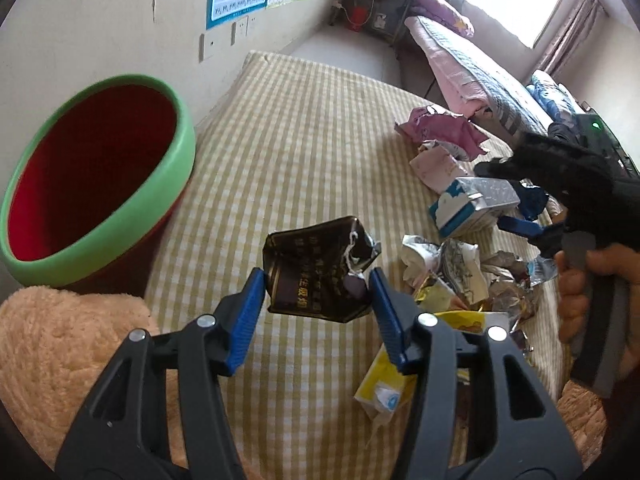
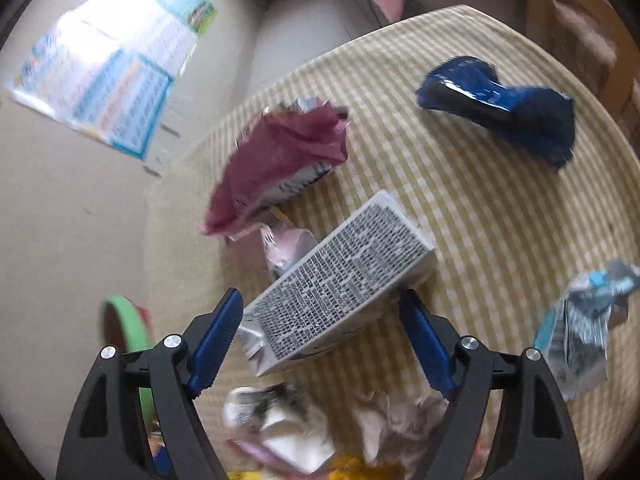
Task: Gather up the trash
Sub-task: 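Grasp the white milk carton with the right tool while the left tool holds the brown wrapper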
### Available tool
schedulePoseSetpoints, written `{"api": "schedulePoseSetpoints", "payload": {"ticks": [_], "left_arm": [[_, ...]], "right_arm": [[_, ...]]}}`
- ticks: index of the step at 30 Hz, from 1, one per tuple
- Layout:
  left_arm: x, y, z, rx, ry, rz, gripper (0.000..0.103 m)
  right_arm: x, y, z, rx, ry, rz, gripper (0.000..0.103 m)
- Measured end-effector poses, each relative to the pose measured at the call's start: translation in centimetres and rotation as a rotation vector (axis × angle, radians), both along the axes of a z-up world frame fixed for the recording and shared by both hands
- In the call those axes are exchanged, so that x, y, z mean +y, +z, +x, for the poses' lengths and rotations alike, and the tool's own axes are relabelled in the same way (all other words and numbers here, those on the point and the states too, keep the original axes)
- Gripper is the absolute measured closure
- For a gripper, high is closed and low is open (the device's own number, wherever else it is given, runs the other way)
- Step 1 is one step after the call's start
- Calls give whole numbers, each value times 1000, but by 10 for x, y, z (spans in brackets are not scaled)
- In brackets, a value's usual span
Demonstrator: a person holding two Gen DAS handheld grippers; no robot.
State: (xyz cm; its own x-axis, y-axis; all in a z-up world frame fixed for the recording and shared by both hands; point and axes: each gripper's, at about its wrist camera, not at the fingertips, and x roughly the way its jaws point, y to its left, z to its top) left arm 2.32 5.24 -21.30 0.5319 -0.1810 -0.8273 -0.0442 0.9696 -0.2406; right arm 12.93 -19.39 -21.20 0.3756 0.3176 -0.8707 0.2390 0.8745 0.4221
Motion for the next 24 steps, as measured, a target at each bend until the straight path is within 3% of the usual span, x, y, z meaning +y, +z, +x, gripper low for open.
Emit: {"api": "schedulePoseSetpoints", "payload": {"ticks": [3, 6, 8, 10, 13, 14, 16, 20, 24], "left_arm": [[7, 0, -1, -9, 19, -37, 52], [10, 0, -2, -9, 31, -63, 52], [10, -1, -1, -5, 34, -70, 52], [10, -2, 0, -3, 32, -71, 52], [8, -3, 1, 2, 25, -66, 52], [7, -4, 1, 2, 23, -65, 52], [7, -3, 2, 2, 22, -65, 52], [8, -3, 1, 2, 24, -65, 52], [10, -3, 0, 0, 30, -72, 52]], "right_arm": [[10, 1, -2, -54, 100, -45, 27], [9, 9, -6, -103, 189, -91, 43], [1, 16, -8, -114, 215, -129, 62], [-4, 21, -6, -104, 214, -161, 68], [-19, 23, -6, -80, 177, -154, 64], [-20, 25, -6, -83, 161, -142, 50], [-20, 29, -5, -95, 128, -103, 33], [-8, 23, 10, -55, 75, -63, 24], [17, 3, 19, 7, 101, -127, 24]]}}
